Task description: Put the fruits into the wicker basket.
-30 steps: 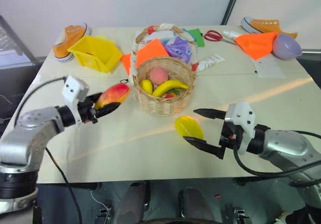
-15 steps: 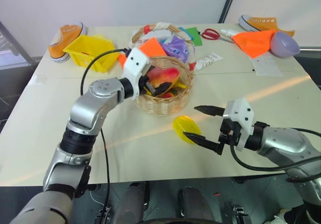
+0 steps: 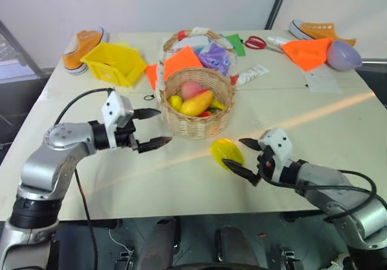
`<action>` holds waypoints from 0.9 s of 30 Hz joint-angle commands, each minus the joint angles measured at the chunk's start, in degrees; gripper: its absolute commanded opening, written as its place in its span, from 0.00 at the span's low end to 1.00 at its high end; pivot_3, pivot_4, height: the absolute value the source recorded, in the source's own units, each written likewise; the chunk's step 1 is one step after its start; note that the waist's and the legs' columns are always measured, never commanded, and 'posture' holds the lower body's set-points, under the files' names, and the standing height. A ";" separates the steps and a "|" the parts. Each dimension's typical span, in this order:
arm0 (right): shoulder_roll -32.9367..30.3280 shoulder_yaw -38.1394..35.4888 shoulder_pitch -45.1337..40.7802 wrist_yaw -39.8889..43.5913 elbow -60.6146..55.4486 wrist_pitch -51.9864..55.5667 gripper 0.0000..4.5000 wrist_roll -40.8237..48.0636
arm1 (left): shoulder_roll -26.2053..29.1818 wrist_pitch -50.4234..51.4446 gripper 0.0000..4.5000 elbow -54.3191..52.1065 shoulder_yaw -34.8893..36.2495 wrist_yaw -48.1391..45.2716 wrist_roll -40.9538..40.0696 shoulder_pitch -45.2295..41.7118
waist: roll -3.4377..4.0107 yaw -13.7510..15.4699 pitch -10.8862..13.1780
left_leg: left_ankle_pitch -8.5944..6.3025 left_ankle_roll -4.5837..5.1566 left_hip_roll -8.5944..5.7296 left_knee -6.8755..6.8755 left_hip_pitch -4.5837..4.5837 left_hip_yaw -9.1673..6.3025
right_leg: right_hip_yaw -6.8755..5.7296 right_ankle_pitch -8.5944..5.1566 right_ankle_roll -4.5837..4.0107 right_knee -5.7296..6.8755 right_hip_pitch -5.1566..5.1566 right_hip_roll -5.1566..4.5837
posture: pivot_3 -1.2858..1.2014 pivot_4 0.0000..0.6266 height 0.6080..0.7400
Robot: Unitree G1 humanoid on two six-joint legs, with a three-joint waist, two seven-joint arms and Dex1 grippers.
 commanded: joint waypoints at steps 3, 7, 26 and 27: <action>0.39 -0.66 -0.98 2.07 0.77 -0.05 0.69 0.68 | 0.07 -2.38 1.00 -3.37 0.81 1.10 0.37 1.86 | 0.02 -0.14 0.01 | -0.01 0.02 0.00 -0.01 -0.02 0.03 | 0.01 0.04 -0.01 -0.09 -0.02 0.00 | 0.52 0.24 1.00; 0.35 -0.19 -2.02 3.08 -0.08 -0.07 0.26 0.46 | -0.67 -2.24 1.00 -3.18 1.16 2.97 -0.01 2.00 | 0.02 -0.12 0.01 | 0.00 0.03 0.01 -0.16 -0.01 0.02 | 0.00 0.07 0.06 -0.09 -0.12 0.04 | 0.52 0.24 1.00; 4.84 5.33 -38.29 -6.12 7.58 5.11 0.00 2.43 | -1.42 -6.55 1.00 1.39 5.71 5.48 -0.44 4.81 | 0.29 -1.23 0.17 | 0.00 0.03 0.04 -0.17 0.00 0.03 | 0.03 0.22 0.22 -0.08 -0.26 0.05 | 0.52 0.24 1.00; 6.53 7.14 -40.09 -7.76 10.85 4.65 0.00 -0.37 | -1.65 -6.58 1.00 1.16 5.68 5.68 -0.48 4.71 | 0.29 -1.31 0.17 | 0.01 0.03 0.03 -0.15 -0.02 0.03 | 0.03 0.23 0.21 -0.08 -0.27 0.04 | 0.52 0.24 1.00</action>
